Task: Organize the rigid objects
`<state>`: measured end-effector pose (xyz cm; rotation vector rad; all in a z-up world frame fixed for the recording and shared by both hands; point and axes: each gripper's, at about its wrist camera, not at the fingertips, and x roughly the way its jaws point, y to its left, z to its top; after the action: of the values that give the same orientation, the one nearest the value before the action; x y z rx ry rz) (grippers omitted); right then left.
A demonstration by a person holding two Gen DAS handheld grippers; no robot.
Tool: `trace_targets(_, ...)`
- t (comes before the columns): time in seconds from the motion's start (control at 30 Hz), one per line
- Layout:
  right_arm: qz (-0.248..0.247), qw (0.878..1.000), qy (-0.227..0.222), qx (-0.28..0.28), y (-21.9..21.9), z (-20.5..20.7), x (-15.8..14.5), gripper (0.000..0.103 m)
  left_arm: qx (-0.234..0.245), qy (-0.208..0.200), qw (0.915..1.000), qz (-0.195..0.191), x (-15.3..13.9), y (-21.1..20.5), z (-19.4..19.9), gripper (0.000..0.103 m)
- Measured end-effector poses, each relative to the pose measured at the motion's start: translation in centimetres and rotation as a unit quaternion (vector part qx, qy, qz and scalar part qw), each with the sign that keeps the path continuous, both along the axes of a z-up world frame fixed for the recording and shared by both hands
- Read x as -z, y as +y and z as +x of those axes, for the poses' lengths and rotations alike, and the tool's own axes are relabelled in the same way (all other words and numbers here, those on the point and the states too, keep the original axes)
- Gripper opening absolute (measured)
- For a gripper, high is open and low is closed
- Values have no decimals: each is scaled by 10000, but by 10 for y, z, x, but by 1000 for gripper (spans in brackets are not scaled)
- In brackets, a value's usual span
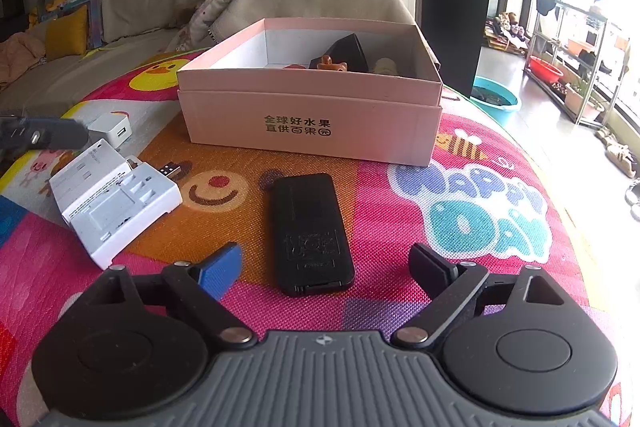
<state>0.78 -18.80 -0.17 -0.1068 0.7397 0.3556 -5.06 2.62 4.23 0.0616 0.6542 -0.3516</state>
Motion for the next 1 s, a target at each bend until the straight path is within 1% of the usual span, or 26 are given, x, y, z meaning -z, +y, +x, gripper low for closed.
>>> trace_targets(0.03, -1, 10000, -1, 5, 0, 0, 0, 92, 81, 34, 9998, 200, 4, -10, -3, 39)
trace_targets(0.1, 6, 10000, 1, 18, 0, -1, 0, 93, 126, 117, 9991, 390, 13, -22, -5, 39)
trace_targets(0.17, 3, 10000, 0, 16, -1, -1, 0, 93, 122, 181, 9990, 395, 22, -24, -3, 39)
trace_targets(0.2, 6, 10000, 1, 16, -1, -1, 0, 93, 117, 102, 9991, 384, 23, -21, -3, 37)
trace_targets(0.23, 7, 10000, 1, 15, -1, -1, 0, 93, 73, 124, 9993, 340, 23, -17, -2, 35)
trace_targets(0.3, 6, 10000, -1, 15, -1, 0, 0, 93, -65, 205, 9997, 117, 23, -4, 2, 33)
trace_targets(0.37, 6, 10000, 2, 13, -1, 0, 0, 93, -196, 279, 9993, -138, 24, 6, 8, 32)
trace_targets(0.47, -3, 10000, 6, 13, 0, -1, 0, 94, -465, 389, 9964, -587, 22, 22, 14, 32)
trace_targets(0.5, 1, 10000, 8, 12, 0, -1, 0, 94, -561, 405, 9953, -681, 21, 26, 16, 32)
trace_targets(0.6, -1, 10000, 8, 13, 0, -1, 0, 94, -894, 388, 9920, -797, 21, 39, 20, 31)
trace_targets(0.67, 1, 10000, 9, 13, 0, -1, 0, 94, -1153, 391, 9880, -953, 22, 51, 24, 30)
trace_targets(0.77, -1, 10000, 9, 13, 0, -1, 0, 94, -1402, 448, 9798, -1354, 23, 70, 29, 29)
trace_targets(0.83, -2, 10000, 9, 14, 0, -1, 0, 94, -1544, 502, 9747, -1533, 26, 78, 34, 29)
trace_targets(0.9, -2, 10000, 8, 14, 0, -1, 0, 94, -1536, 644, 9717, -1674, 31, 81, 40, 30)
trace_targets(0.97, 0, 10000, 9, 13, 0, 0, 0, 94, -1352, 771, 9722, -1751, 35, 77, 44, 31)
trace_targets(1.0, -1, 10000, 10, 12, 0, 0, 0, 94, -1222, 810, 9736, -1748, 36, 71, 44, 33)
